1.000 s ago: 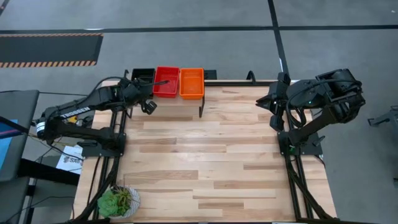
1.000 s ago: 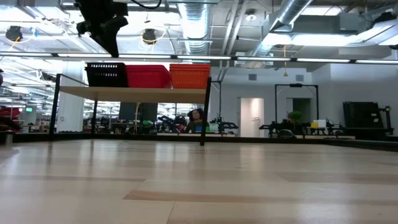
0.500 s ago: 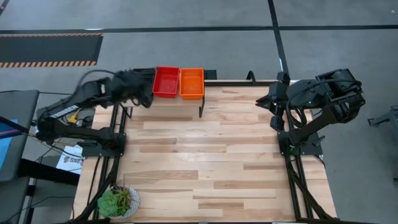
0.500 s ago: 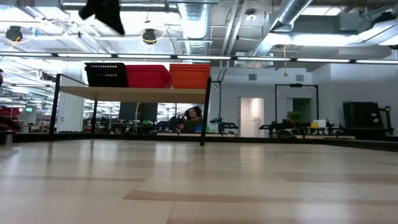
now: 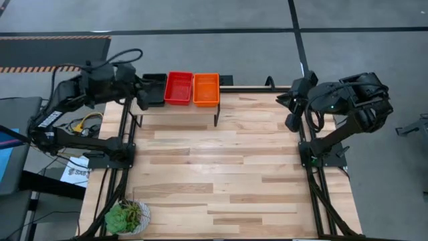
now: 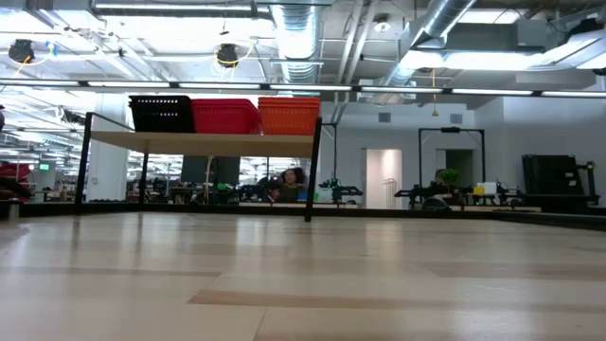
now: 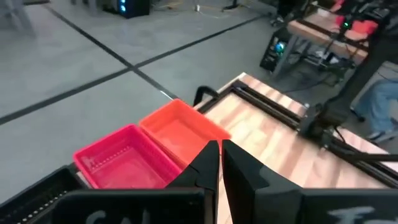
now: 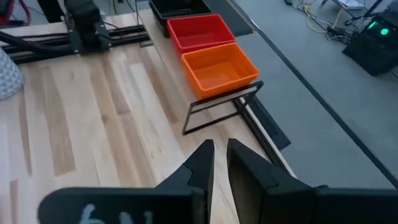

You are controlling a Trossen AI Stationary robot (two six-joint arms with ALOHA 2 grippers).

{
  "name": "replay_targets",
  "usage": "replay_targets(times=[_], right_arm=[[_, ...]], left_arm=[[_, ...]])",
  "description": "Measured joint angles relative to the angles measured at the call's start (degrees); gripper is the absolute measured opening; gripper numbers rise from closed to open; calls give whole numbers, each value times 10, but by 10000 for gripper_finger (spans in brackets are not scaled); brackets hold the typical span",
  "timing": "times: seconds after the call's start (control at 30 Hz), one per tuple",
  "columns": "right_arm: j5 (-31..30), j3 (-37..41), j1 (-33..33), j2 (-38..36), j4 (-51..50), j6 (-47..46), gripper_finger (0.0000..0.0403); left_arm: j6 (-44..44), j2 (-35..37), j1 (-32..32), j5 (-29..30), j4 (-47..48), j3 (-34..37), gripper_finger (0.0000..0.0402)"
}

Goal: Stack baskets on shelf by color
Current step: Return to Home Position

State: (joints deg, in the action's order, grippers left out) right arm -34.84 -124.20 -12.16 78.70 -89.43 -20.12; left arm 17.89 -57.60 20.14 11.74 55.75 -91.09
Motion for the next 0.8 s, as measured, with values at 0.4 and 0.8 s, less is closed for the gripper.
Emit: replay_targets(times=[0.4, 0.8], right_arm=[[2, 0, 0, 0, -2, 27, 69], [4, 0, 0, 0, -2, 43, 69]], left_arm=[[91, 3, -36, 169, -63, 216, 6], [186, 3, -36, 195, -123, 402, 6]])
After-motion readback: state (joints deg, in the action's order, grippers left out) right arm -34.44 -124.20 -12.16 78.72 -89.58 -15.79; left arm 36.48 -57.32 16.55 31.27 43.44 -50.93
